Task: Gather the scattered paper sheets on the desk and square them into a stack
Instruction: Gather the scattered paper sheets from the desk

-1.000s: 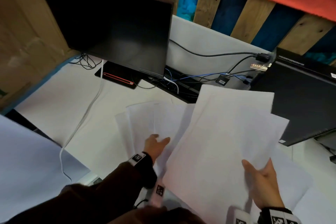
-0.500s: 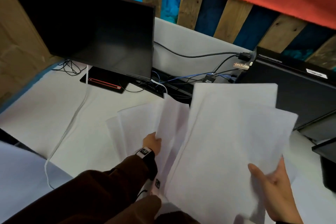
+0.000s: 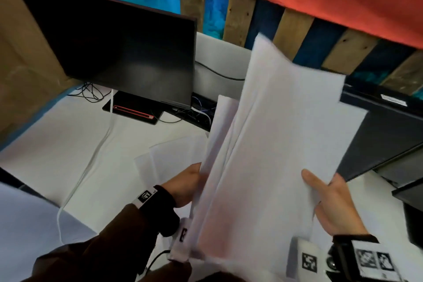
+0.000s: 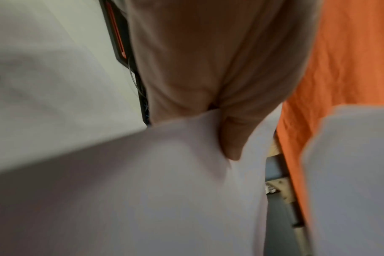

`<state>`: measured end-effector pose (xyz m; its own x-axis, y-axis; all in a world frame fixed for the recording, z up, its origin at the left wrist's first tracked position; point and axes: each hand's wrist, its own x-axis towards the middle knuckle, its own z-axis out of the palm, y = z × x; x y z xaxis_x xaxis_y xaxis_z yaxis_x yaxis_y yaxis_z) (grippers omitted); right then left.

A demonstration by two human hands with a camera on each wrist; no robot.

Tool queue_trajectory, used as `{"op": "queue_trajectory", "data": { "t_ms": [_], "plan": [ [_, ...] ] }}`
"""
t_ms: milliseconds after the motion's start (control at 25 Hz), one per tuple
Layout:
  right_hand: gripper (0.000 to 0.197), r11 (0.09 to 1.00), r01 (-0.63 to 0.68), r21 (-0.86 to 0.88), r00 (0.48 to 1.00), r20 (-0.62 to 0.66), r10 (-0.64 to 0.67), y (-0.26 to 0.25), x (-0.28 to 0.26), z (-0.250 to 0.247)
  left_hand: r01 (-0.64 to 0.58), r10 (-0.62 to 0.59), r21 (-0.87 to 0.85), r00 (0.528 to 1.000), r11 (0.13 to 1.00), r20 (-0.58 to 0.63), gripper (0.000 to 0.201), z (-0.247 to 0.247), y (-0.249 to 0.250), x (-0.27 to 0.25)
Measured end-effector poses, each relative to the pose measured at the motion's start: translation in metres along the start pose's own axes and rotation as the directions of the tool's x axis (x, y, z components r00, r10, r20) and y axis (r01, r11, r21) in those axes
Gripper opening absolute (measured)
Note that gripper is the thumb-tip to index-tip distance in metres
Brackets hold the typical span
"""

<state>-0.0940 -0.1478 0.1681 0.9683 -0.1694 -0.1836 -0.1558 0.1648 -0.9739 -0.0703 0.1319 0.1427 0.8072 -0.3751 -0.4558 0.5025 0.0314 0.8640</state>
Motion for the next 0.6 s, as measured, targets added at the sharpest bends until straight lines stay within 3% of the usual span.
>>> {"op": "queue_trajectory", "data": {
  "t_ms": [120, 240, 360, 400, 480, 520, 600],
  "plan": [
    [0.034, 0.998, -0.035, -0.051, 0.998, -0.062, 0.031, 0.037, 0.005, 0.002, 0.017, -0.013, -0.06, 0.998, 0.998, 0.063, 0.024, -0.017, -0.015, -0.001],
    [0.048, 0.989, -0.131, 0.063, 0.991, 0.022, 0.13, 0.058, 0.01, 0.017, 0.056, -0.052, -0.153, 0.998, 0.987, 0.034, 0.021, -0.03, -0.024, -0.01],
    [0.049, 0.988, -0.148, -0.035, 0.987, 0.052, 0.15, 0.08, 0.022, 0.053, 0.064, -0.104, -0.403, 0.991, 0.913, -0.079, 0.047, -0.056, -0.043, -0.026],
    [0.053, 0.989, -0.135, -0.054, 0.988, 0.068, 0.138, 0.087, 0.024, 0.069, 0.042, -0.089, -0.416, 0.992, 0.908, -0.095, 0.053, -0.065, -0.051, -0.032],
    [0.047, 0.983, -0.129, -0.131, 0.98, 0.133, 0.146, 0.097, 0.027, 0.105, 0.031, -0.093, -0.284, 0.974, 0.958, -0.208, 0.069, -0.084, -0.073, -0.042],
    [0.041, 0.97, -0.126, -0.21, 0.97, 0.18, 0.165, 0.102, 0.028, 0.122, 0.041, -0.106, -0.222, 0.951, 0.974, -0.289, 0.07, -0.096, -0.088, -0.047],
    [0.028, 0.918, -0.089, -0.386, 0.956, 0.225, 0.187, 0.124, 0.035, 0.146, 0.055, -0.138, -0.194, 0.884, 0.979, -0.447, 0.045, -0.12, -0.105, -0.062]
  ]
}}
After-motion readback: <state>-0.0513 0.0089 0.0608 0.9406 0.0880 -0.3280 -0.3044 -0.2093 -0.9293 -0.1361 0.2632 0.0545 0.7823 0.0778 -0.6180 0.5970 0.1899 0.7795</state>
